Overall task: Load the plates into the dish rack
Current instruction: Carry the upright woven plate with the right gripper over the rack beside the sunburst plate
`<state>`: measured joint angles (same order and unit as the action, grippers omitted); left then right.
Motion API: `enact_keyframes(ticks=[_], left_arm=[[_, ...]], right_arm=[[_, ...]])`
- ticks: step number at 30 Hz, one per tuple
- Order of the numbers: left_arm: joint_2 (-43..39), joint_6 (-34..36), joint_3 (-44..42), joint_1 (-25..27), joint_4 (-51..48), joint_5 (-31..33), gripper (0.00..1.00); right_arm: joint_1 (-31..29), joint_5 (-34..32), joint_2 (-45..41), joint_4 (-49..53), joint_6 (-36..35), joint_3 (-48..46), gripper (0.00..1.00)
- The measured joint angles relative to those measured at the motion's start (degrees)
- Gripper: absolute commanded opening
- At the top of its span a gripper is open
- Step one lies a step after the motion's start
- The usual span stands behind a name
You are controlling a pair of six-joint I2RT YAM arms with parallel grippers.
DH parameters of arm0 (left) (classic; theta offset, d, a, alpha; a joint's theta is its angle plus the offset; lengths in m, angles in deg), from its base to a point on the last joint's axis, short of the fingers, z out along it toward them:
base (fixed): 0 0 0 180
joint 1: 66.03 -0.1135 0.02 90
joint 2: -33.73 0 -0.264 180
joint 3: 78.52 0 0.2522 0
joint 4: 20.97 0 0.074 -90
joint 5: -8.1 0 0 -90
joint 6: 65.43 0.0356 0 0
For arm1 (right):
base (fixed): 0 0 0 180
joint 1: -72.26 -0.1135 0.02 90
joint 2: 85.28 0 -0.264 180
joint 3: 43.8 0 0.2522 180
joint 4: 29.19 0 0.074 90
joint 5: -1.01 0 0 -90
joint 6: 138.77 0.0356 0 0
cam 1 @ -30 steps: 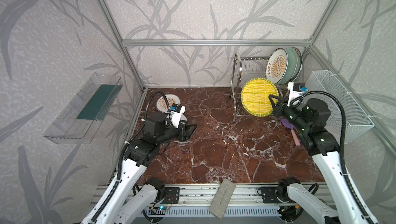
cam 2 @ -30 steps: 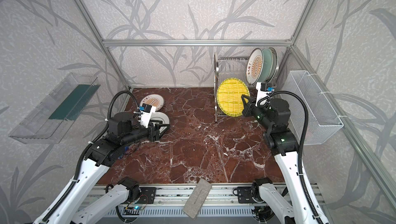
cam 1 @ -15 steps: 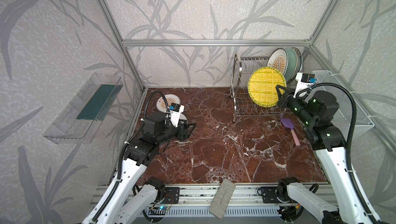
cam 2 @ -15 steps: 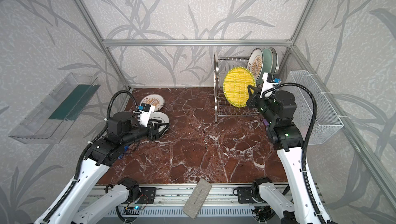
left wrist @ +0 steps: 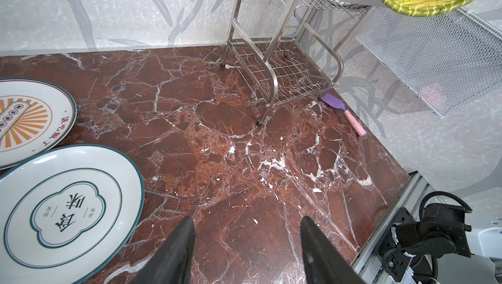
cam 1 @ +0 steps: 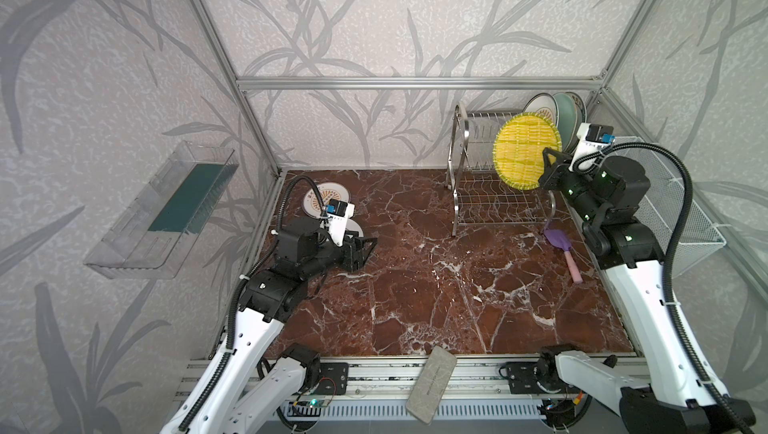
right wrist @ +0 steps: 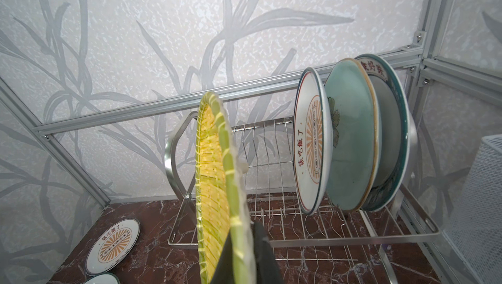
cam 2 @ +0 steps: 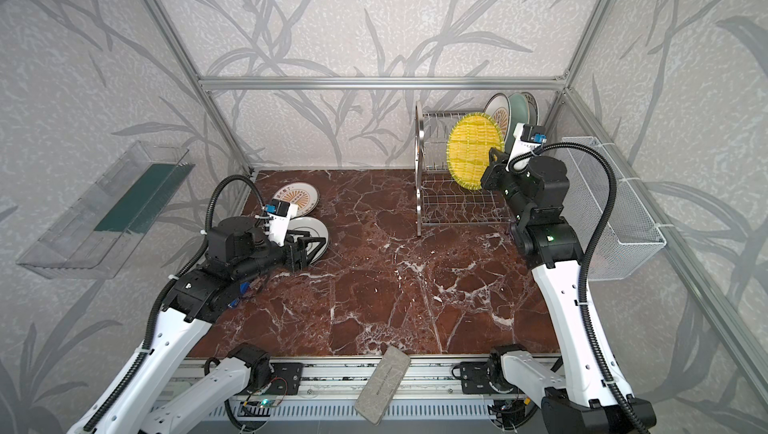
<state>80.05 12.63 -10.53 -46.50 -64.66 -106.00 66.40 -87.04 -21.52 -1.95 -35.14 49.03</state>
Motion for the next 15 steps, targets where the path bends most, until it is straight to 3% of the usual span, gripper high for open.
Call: enact_keyframes(ticks=[15], left_arm=[[-0.1,0.0,-0.4,0.0,0.0,-0.1,0.6]], right_arm=[[0.0,-4.2,10.5,-0.8,-4.3,13.9,0.0]])
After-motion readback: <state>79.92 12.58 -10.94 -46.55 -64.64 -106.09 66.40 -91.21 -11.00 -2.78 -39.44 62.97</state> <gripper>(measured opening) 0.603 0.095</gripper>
